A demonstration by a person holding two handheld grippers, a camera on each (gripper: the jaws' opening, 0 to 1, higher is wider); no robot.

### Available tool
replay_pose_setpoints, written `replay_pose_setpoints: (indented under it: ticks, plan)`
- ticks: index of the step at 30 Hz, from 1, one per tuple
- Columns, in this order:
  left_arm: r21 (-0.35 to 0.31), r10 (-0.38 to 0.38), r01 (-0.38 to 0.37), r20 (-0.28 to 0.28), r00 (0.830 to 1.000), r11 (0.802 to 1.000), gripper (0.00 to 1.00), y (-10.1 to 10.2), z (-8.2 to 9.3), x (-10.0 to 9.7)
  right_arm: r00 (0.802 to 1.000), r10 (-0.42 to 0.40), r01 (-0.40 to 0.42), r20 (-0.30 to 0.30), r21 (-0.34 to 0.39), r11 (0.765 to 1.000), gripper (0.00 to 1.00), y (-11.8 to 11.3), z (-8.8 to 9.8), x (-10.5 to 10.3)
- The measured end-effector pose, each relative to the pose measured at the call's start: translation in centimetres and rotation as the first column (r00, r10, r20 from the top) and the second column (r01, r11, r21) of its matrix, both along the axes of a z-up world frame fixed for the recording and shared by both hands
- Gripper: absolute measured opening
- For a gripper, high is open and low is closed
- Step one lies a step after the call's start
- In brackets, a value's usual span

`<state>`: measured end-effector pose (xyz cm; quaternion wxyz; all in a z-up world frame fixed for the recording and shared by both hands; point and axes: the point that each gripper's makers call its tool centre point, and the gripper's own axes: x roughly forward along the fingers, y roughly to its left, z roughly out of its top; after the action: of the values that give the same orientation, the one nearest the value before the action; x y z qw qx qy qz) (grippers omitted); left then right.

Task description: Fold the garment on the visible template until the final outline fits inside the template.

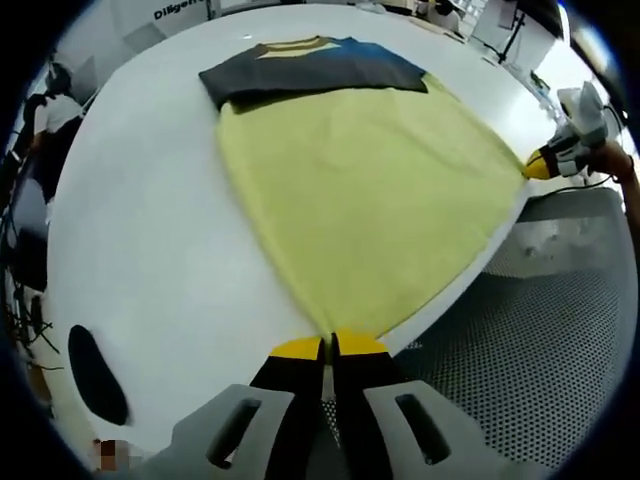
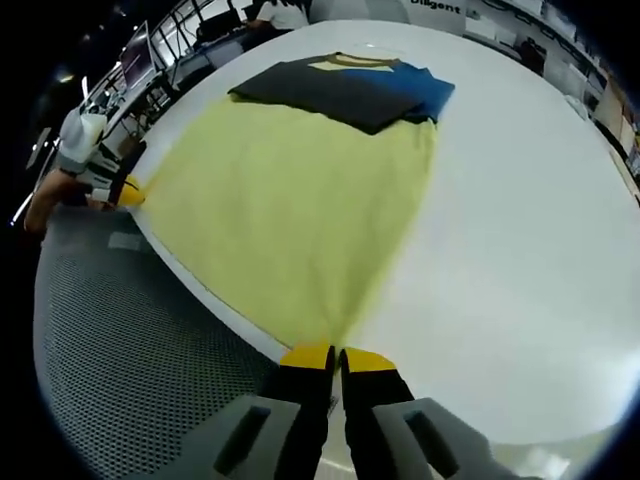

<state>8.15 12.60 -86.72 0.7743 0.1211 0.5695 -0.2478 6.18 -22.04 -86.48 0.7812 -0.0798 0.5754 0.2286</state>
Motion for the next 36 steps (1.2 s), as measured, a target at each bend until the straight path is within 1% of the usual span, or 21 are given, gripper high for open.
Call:
replay_pose_setpoints:
  ticks: [8, 17, 23, 28, 36]
  plan:
    - [0.013, -0.029, 0.029, -0.028, 0.999, 0.999, 0.03, -0.1, 0.0, -0.7, 1.000, 0.004, -0.004, -0.031, -0.005, 1.000, 0.00, -0.1, -0.1, -0.6]
    - [0.011, -0.055, 0.056, -0.060, 0.997, 0.998, 0.03, -0.3, -0.1, -1.9, 0.997, 0.000, 0.000, -0.072, -0.005, 1.000, 0.00, -0.3, -0.3, -1.6]
    - [0.006, -0.060, 0.061, -0.077, 0.995, 0.998, 0.03, -0.4, -0.1, -2.5, 0.996, 0.002, -0.003, -0.091, -0.007, 1.000, 0.00, -0.4, -0.1, -2.2]
    - [0.007, -0.079, 0.080, -0.099, 0.992, 0.997, 0.03, -0.6, -0.2, -3.2, 0.994, 0.010, -0.011, -0.108, -0.017, 1.000, 0.00, -0.5, 0.0, -2.7]
    - [0.000, -0.072, 0.073, -0.114, 0.991, 0.997, 0.02, -0.6, -0.1, -3.6, 0.993, 0.013, -0.016, -0.119, -0.025, 1.000, 0.00, -0.6, 0.2, -3.0]
